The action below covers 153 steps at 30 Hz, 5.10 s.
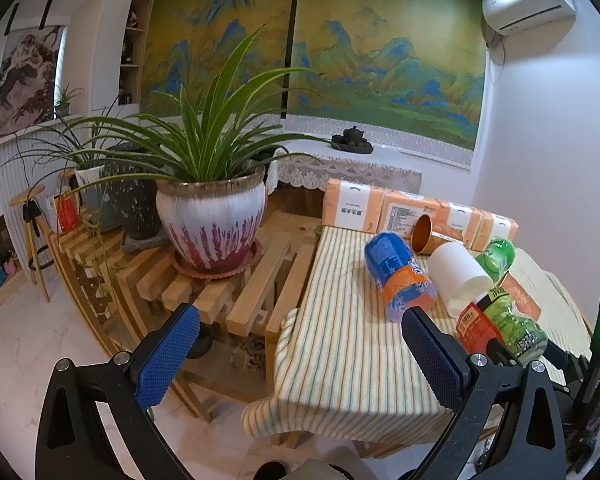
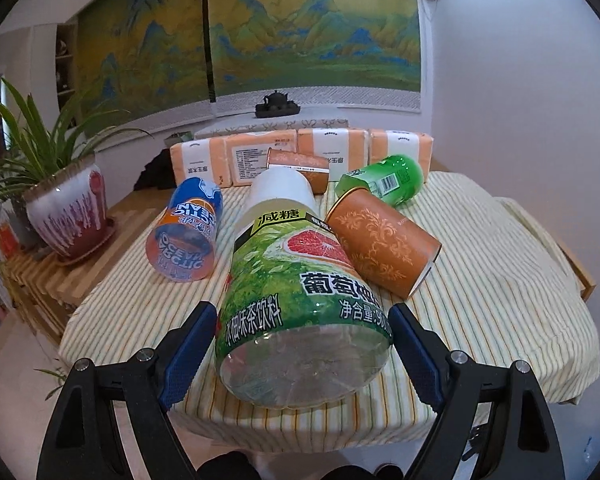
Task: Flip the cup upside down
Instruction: 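Carry the green bottle with the right gripper toward the left gripper, then grasp the green bottle with the left gripper while the right gripper releases it, then rotate the green bottle with the left gripper so its white cap points down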
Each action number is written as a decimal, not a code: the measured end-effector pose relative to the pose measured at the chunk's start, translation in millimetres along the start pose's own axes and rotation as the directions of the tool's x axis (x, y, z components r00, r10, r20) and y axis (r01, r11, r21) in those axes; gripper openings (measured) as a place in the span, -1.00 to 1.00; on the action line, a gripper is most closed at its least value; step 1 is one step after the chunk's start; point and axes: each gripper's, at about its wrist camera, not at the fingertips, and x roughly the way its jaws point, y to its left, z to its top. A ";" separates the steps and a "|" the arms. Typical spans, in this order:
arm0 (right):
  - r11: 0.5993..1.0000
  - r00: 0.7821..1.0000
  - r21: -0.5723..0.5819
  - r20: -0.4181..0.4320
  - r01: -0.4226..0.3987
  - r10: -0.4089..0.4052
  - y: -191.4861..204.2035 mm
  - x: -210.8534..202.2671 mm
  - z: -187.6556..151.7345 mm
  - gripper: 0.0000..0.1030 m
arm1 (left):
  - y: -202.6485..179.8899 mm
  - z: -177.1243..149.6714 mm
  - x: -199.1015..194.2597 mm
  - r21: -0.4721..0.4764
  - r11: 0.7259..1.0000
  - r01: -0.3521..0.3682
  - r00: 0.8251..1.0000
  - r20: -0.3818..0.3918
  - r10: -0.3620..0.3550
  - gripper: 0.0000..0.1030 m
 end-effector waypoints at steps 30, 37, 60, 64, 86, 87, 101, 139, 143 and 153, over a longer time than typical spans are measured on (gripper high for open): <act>0.987 0.987 -0.028 -0.012 -0.159 0.159 -14.1 -32.8 -0.3 0.76 | -21.0 -8.8 -11.9 0.017 1.000 0.016 1.000 0.004 -0.017 0.99; 0.984 0.984 0.018 0.036 -0.178 0.177 -52.5 -68.7 -1.4 0.76 | -53.0 -19.2 -16.9 0.029 0.998 0.052 0.999 0.000 -0.052 0.99; 0.979 0.991 0.167 0.084 -0.116 0.103 -175.9 -98.0 -31.4 0.76 | -199.0 -72.3 14.0 0.077 0.992 0.100 0.994 -0.040 -0.097 0.99; 0.977 0.991 0.175 0.081 -0.121 0.108 -181.8 -97.0 -33.3 0.76 | -205.2 -72.0 21.9 0.085 0.994 0.063 0.998 -0.018 -0.061 0.99; 0.965 0.993 0.236 0.050 -0.112 0.103 -209.1 -79.7 -34.9 0.76 | -233.4 -95.3 53.6 0.131 0.991 -0.012 0.999 0.039 0.006 0.84; 0.965 0.993 0.238 0.049 -0.112 0.103 -209.2 -78.9 -34.8 0.76 | -233.3 -95.2 53.5 0.134 0.991 -0.016 0.999 0.042 0.010 0.74; 0.962 0.993 0.247 0.036 -0.116 0.111 -203.8 -75.3 -34.3 0.76 | -216.6 -79.2 31.3 0.183 0.982 0.048 0.996 0.065 -0.060 0.74; 0.984 0.998 0.176 0.054 -0.031 0.022 -154.1 -69.9 -10.4 0.76 | -209.1 -16.7 62.5 0.245 0.913 0.326 0.945 -0.115 -0.306 0.74; 0.988 0.998 0.153 0.059 -0.012 0.003 -147.6 -71.0 -9.0 0.76 | -211.9 -16.3 65.4 0.247 0.912 0.328 0.944 -0.116 -0.308 0.74; 0.990 0.997 0.136 0.069 0.025 -0.035 -144.0 -72.9 -6.1 0.76 | -212.2 -9.1 82.6 0.224 0.909 0.353 0.934 -0.143 -0.327 0.74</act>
